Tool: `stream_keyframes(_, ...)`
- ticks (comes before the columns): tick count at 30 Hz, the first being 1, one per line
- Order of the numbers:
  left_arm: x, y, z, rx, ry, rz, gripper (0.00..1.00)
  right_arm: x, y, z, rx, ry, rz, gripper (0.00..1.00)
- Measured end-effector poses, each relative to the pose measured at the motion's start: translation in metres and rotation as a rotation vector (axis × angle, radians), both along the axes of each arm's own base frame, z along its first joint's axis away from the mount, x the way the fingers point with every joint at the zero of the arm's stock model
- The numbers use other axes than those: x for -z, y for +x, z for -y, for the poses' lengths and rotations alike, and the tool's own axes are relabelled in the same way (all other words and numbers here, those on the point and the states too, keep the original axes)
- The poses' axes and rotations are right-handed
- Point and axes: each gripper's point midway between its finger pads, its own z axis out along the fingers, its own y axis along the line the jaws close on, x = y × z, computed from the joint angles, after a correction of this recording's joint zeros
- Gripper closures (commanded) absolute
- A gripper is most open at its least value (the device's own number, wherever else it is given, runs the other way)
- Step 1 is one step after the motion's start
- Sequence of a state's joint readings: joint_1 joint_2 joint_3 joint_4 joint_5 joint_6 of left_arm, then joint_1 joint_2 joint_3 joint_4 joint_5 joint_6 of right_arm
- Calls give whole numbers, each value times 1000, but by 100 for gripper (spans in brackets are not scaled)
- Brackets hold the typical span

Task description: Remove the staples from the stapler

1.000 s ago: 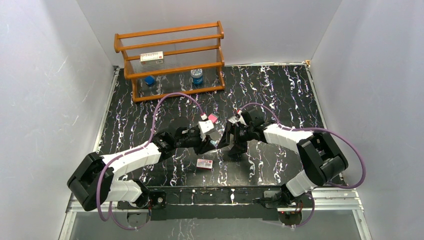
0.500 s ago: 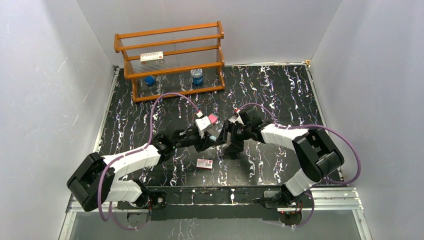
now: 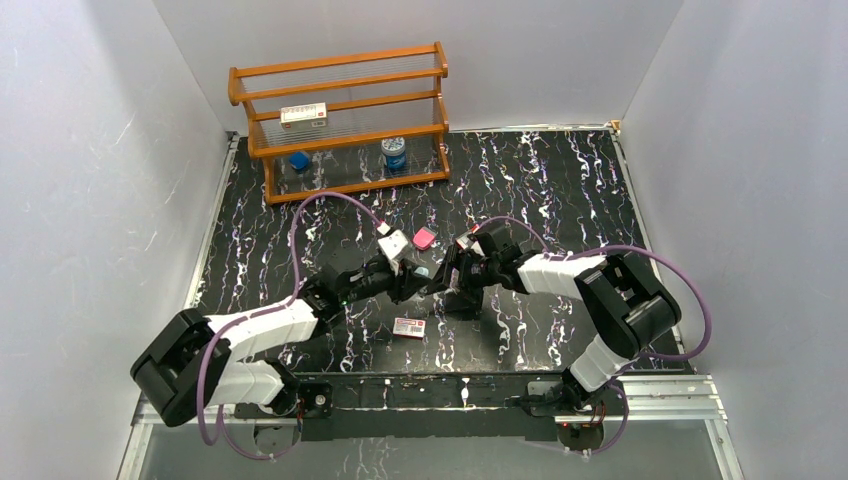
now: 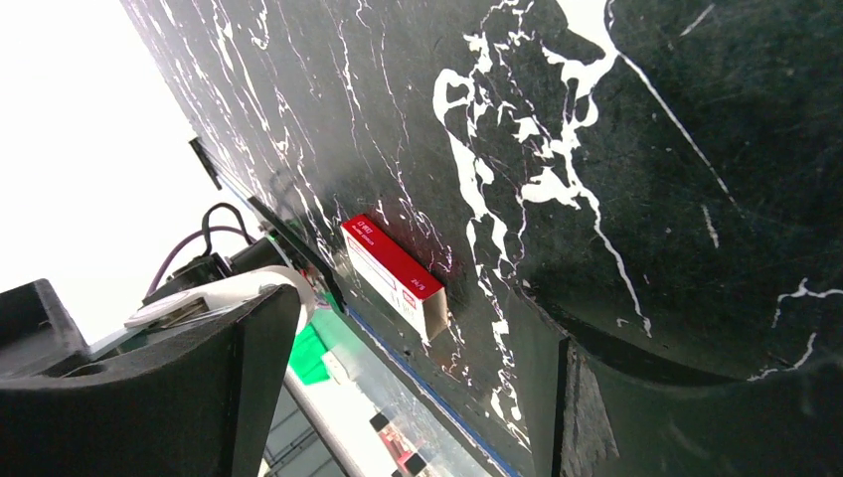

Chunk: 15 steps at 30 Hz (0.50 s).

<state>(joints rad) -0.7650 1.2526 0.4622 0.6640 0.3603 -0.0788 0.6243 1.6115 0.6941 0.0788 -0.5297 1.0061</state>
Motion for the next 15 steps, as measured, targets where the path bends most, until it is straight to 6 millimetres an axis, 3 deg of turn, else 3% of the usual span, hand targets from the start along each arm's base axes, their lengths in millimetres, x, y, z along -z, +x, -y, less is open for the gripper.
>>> stream_keyframes(7, -14, 3, -9, -61, -57, 40, 100, -3, 2, -5, 29, 27, -11, 15)
stream_keyframes(15, -12, 4, -12, -73, -52, 38, 100, 1, 2, -7, 32, 22, -18, 14)
